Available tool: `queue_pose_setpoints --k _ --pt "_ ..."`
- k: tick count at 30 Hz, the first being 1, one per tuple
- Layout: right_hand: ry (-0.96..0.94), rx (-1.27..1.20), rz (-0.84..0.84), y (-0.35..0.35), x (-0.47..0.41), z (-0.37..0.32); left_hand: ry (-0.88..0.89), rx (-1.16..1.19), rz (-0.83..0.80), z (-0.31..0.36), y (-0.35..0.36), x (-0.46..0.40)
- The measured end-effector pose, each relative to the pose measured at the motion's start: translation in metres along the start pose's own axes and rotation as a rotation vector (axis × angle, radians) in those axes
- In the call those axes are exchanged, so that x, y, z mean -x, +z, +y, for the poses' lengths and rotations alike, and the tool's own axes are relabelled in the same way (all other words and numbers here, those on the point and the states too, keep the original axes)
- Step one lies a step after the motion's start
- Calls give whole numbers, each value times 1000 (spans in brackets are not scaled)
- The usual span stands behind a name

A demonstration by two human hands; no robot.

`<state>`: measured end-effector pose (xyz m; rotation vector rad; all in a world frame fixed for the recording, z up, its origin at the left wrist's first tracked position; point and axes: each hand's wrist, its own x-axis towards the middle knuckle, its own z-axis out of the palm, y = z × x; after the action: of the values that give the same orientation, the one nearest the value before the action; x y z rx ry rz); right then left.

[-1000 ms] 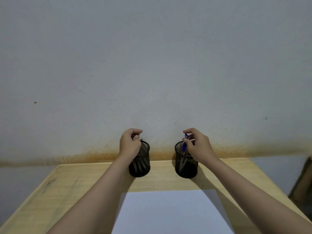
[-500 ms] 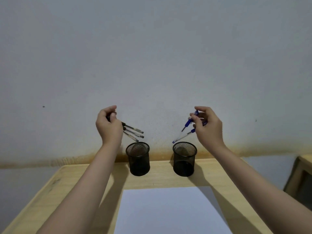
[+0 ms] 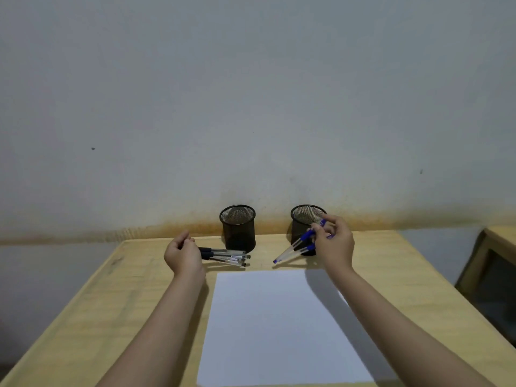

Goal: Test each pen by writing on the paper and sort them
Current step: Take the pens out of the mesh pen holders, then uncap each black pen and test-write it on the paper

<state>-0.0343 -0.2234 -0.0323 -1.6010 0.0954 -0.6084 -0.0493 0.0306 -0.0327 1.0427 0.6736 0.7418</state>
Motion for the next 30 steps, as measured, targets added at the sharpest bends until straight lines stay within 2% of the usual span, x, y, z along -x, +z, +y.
queue_pose_setpoints --k 2,4,9,12,15,23,25,30 --pt "80 23 51 -4 1 13 -26 -57 -6 -13 -1 -2" --pt "157 46 87 -8 0 25 19 -177 -48 -24 -2 -3" --pt "220 180 137 -16 -6 42 354 -608 -239 -48 -12 -7" --pt "220 237 128 -19 -7 45 522 -742 -295 -58 -16 -9" --pt "159 333 87 -20 -8 54 573 -851 -331 -65 -14 -12" --pt "-21 483 1 -21 1 62 571 -1192 -339 -62 -22 -2" --pt "-63 536 -20 -21 2 66 595 -1187 -405 -60 -34 11" --pt "-240 681 -71 -20 5 67 856 -1125 -698 -54 -76 46"
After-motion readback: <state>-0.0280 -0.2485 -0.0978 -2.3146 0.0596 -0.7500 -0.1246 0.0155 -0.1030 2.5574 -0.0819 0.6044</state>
